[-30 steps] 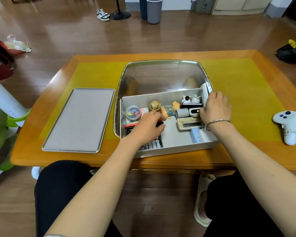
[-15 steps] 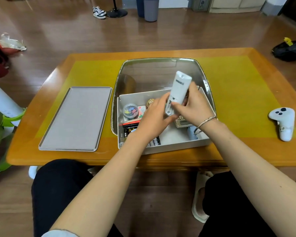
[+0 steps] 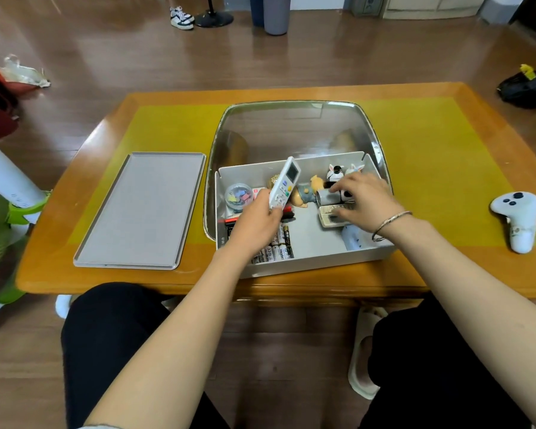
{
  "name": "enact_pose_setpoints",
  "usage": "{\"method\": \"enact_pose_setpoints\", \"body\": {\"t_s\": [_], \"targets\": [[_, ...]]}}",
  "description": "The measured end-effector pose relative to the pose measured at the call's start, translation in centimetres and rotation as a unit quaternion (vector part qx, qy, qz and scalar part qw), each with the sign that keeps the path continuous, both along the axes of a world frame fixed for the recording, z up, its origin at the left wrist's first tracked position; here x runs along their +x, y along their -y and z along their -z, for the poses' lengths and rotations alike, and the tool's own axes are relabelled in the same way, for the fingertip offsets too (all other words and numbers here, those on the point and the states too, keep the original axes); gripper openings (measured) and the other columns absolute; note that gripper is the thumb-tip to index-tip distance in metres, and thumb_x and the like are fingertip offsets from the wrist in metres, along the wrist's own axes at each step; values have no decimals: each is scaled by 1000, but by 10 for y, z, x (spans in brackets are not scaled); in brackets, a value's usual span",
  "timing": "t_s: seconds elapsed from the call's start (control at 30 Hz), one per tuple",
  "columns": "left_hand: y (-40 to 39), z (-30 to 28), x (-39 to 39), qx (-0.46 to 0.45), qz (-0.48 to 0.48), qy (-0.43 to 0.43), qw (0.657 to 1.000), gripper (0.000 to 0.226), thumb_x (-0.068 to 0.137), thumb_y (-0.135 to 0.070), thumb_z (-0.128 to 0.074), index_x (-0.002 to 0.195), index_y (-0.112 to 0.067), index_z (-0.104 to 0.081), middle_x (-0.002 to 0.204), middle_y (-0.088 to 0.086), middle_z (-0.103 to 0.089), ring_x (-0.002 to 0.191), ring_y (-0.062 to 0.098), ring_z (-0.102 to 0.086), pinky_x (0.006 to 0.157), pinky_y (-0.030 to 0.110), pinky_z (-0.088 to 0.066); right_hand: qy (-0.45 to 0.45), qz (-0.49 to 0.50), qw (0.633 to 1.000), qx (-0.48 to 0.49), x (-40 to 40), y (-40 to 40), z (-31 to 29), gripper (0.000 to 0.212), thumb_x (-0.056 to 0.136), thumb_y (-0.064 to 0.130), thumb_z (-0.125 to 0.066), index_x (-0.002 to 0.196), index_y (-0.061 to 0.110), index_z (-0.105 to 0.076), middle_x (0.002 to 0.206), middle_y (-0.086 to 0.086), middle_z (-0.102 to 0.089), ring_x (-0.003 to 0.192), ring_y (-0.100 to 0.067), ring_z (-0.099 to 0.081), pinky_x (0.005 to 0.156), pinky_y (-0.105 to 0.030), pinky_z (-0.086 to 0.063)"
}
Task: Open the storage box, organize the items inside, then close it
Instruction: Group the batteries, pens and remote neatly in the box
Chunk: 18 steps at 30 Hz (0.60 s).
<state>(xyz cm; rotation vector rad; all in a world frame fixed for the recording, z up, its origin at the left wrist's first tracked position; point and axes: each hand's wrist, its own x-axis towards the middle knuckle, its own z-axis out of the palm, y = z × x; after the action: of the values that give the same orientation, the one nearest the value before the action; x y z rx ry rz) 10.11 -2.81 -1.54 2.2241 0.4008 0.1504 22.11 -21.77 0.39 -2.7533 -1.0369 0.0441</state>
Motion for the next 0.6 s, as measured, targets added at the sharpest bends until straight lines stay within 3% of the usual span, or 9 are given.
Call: {"method": "enact_pose_setpoints", "body": {"t_s": [0.07, 0.17, 0.27, 0.33, 0.43, 0.6], "targets": [[-1, 2, -1, 12, -5, -22, 1000, 33, 99, -23, -44, 130, -13, -42, 114, 8, -58, 88, 18, -60, 68, 39, -55, 40, -61, 995, -68, -3, -7, 6, 56, 74, 44, -71, 125, 29, -54, 135, 2, -46, 125, -24, -35, 100, -38, -25], [-1, 5, -4, 9, -17, -21, 1000, 35, 99, -25, -44, 133, -14, -40, 121, 8, -56, 91, 15, -58, 61, 23, -51, 105, -117, 972, -177, -4, -19, 11, 73, 69, 56, -71, 133, 31, -47, 148, -2, -30, 133, -27, -25, 106, -45, -18], [-3, 5, -8, -3, -30, -9, 999, 34, 100, -24, -44, 132, -14, -41, 125, 7, -55, 94, 13, -55, 62, 19, -48, 150, -124, 953, -233, -2, -25, 17, 63, 74, 49, -67, 130, 27, -49, 150, -7, -24, 135, -30, -21, 109, -47, -16], [-3, 5, -10, -14, -27, -7, 1000, 34, 100, -24, -44, 132, -13, -41, 126, 8, -54, 96, 13, -54, 69, 26, -52, 163, -116, 951, -236, 0, -25, 20, 56, 76, 41, -64, 127, 22, -50, 147, -8, -27, 134, -31, -22, 109, -47, -15], [-4, 4, -11, -14, 1, -17, 1000, 32, 100, -23, -43, 130, -12, -42, 128, 9, -53, 103, 16, -54, 81, 36, -53, 153, -106, 953, -239, 2, -23, 23, 62, 72, 40, -65, 126, 15, -47, 141, -6, -33, 132, -30, -24, 110, -47, -14], [-5, 4, -10, -16, -5, -26, 1000, 31, 101, -27, -41, 127, -12, -42, 129, 8, -50, 104, 16, -52, 79, 34, -50, 162, -100, 967, -168, 6, -20, 23, 42, 82, 22, -59, 122, 12, -51, 134, -2, -46, 128, -26, -33, 110, -46, -15]]}}
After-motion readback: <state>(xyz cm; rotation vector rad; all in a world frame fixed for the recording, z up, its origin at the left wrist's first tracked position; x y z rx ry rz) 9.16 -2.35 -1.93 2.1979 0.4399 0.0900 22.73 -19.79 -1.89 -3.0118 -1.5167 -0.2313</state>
